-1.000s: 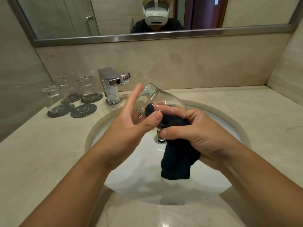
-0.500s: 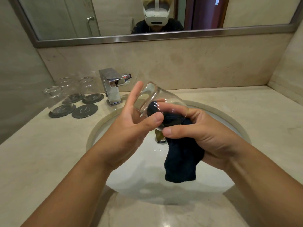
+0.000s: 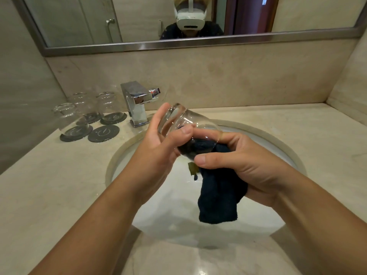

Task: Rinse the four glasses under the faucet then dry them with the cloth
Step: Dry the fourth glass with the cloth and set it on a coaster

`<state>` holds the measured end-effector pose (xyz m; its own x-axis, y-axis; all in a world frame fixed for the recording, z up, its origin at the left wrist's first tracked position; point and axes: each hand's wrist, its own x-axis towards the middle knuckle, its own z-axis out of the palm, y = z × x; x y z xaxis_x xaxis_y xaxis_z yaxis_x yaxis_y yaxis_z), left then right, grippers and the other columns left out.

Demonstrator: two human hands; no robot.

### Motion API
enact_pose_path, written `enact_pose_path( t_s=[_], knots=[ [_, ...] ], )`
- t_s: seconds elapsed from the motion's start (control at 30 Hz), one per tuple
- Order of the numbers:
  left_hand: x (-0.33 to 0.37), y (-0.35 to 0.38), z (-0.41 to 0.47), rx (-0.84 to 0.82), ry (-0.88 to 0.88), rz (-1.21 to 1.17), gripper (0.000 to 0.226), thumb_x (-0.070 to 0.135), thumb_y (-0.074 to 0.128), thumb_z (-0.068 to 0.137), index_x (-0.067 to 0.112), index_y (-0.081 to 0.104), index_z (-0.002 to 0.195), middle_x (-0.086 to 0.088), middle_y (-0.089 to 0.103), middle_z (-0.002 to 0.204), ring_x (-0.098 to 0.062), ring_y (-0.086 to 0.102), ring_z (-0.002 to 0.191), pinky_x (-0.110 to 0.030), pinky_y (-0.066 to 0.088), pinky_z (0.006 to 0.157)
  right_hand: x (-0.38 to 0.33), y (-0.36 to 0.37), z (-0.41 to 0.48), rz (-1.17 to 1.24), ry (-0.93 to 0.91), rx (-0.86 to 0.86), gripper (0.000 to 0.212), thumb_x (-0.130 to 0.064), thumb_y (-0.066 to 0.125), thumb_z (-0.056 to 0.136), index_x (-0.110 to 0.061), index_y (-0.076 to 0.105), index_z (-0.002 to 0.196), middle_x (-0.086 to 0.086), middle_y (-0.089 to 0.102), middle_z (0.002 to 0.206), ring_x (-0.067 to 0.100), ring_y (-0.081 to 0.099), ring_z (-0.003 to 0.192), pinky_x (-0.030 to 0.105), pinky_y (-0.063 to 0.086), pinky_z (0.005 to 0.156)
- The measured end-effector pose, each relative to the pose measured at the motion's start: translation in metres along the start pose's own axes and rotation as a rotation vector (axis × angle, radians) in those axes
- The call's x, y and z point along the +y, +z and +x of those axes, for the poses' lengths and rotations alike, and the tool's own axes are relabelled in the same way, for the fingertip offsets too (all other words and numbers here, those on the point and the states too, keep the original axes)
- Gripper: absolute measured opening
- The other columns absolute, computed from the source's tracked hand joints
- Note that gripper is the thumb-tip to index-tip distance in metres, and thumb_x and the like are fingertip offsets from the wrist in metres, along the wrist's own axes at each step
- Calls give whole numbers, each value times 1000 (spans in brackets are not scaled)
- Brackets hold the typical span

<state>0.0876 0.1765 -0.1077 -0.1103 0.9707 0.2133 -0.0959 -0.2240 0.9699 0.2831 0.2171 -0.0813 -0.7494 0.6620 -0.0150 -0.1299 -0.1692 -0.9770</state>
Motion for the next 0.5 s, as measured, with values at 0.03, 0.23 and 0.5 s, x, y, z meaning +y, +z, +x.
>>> enact_pose_path(
  t_s=[0.03,0.23,0.5],
  knots=[
    [0,-1,0,-19,2,5,105,32,79,85,5,19,167,-28,47,159,-36,57,142,-58,41,123,0,0,0,25,6,-6,52,-5,78,77,-27,79,124,17,74,126,26,64,94,38,55,91],
    [2,0,-2,-37,3,-32,113,33,84,81,14,17,170,-24,42,165,-35,54,146,-53,41,123,0,1,0,43,-30,22,52,1,82,72,-26,82,117,16,77,122,26,67,95,34,59,87],
    [-2,6,-1,12,-8,95,110,57,92,76,16,36,161,-13,66,145,-32,63,137,-63,39,121,2,4,2,-21,-101,132,46,9,77,81,-20,82,116,7,81,111,21,75,95,39,57,95]
  ],
)
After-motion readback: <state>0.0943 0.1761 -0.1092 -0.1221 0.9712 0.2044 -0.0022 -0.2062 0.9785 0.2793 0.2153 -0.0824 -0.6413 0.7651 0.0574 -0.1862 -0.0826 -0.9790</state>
